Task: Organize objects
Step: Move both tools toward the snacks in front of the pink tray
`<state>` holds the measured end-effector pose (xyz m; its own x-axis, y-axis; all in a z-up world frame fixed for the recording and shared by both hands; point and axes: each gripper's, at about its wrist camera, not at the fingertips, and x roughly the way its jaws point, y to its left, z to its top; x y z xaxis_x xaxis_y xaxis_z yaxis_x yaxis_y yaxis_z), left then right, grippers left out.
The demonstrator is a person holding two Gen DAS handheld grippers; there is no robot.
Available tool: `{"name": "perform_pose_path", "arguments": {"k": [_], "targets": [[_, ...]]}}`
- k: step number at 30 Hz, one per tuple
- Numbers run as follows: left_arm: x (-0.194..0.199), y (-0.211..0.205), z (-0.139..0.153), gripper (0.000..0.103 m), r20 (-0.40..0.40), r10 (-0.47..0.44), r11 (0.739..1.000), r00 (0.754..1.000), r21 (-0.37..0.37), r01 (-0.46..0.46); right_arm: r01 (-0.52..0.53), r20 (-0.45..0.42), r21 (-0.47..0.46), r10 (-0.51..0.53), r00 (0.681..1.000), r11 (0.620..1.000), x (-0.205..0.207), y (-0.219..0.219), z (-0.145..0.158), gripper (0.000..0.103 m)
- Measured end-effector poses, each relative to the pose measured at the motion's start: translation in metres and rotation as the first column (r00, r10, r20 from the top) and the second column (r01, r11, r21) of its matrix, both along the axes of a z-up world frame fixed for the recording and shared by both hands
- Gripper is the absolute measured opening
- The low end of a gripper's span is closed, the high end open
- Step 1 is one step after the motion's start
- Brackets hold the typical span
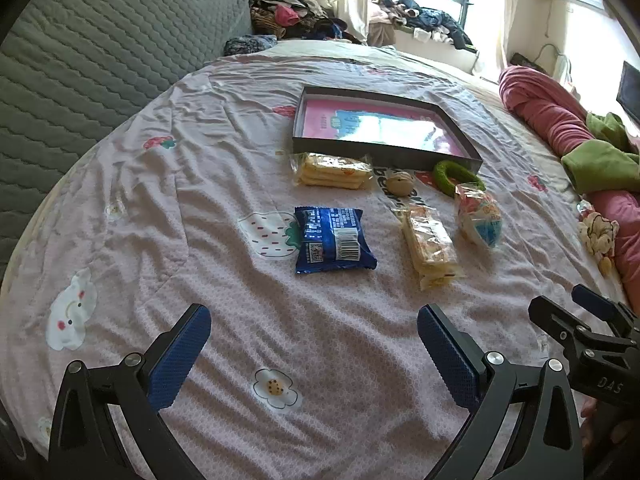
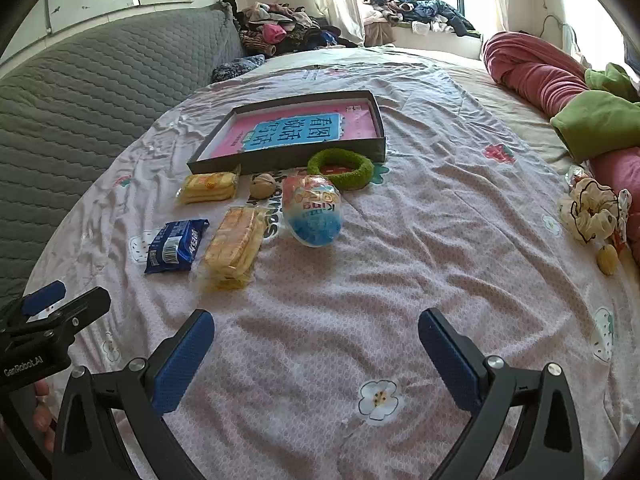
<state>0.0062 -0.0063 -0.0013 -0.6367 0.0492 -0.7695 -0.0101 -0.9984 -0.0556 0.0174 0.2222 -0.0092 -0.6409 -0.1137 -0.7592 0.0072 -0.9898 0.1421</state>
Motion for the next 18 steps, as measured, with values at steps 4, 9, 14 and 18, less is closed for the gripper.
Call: {"name": "perform_pose_path", "arguments": {"k": [4, 9, 14, 18], "targets": [[0.002, -0.001, 0.001, 0.103, -0.002, -0.004, 1.000, 1.000, -0.001, 0.004, -0.003, -0.005, 0.004, 0.003, 1.000, 1.000, 0.003, -0.001, 0.003, 0.103], [0.004, -0.002, 0.004, 0.103, -0.005, -0.007, 1.000, 1.000, 0.004, 0.007, -0.008, -0.010, 0.015, 0.008, 1.000, 1.000, 0.005, -0.004, 0.009, 0.103], [0.010, -0.001, 0.011, 0.103, -0.016, -0.008, 1.000, 1.000, -0.001, 0.008, -0.017, -0.019, 0.013, 0.018, 1.000, 1.000, 0.010, -0.005, 0.015, 0.103], [0.016, 0.001, 0.016, 0.103, -0.026, -0.007, 1.000, 1.000, -0.002, 0.007, -0.016, -0.024, 0.010, 0.016, 1.000, 1.000, 0.015, -0.005, 0.021, 0.103]]}}
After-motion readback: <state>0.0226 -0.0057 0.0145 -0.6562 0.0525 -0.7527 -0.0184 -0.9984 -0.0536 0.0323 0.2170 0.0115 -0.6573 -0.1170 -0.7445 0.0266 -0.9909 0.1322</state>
